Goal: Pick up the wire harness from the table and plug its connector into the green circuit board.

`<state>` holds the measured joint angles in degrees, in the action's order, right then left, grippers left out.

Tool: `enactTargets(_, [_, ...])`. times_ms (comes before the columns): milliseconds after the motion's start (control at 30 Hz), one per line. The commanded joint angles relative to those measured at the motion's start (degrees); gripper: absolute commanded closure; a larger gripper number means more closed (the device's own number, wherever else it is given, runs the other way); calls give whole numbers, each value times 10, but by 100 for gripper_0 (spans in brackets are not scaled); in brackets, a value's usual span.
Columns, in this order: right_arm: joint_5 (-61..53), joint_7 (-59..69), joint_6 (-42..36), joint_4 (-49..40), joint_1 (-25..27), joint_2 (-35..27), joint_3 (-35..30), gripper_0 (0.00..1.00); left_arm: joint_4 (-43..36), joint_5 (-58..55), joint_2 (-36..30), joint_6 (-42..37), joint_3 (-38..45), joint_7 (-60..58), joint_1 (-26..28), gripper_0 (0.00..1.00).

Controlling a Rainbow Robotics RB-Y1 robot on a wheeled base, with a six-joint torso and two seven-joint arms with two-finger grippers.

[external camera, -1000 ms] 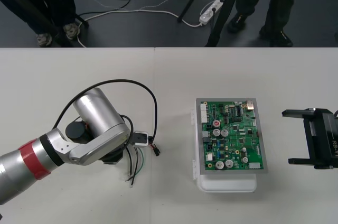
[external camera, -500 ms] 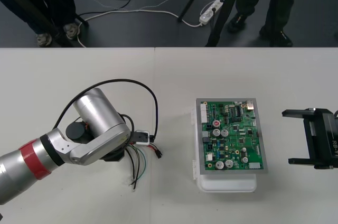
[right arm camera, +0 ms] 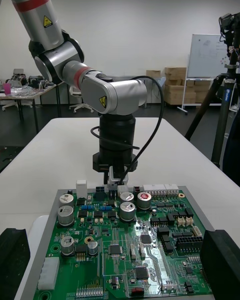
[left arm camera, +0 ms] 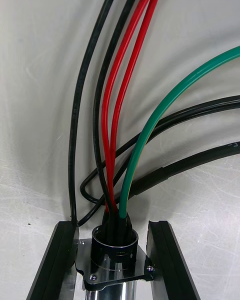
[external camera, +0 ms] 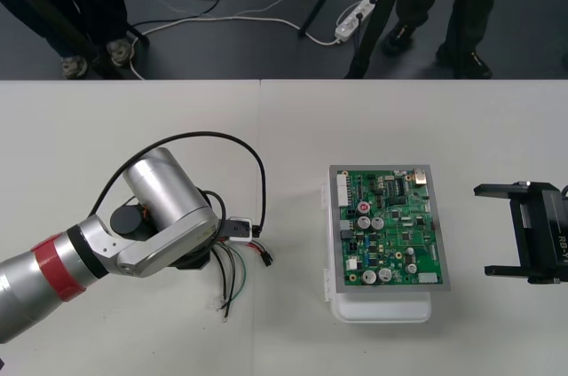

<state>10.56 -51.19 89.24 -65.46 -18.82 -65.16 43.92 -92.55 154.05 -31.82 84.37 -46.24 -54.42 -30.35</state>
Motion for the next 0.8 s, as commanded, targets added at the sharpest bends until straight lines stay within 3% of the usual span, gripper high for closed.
enactTargets(33, [5, 5, 8, 2, -17, 5, 7, 0, 0, 4, -4, -50, 15, -10, -10, 100])
enactTargets(367, [11, 7, 8, 1, -17, 5, 7, 0, -39, 3, -3, -75, 63, -11, 25, 100])
enactTargets(800, [19, 8, 8, -4, -17, 5, 7, 0, -154, -3, -2, -76, 172, -4, 115, 100])
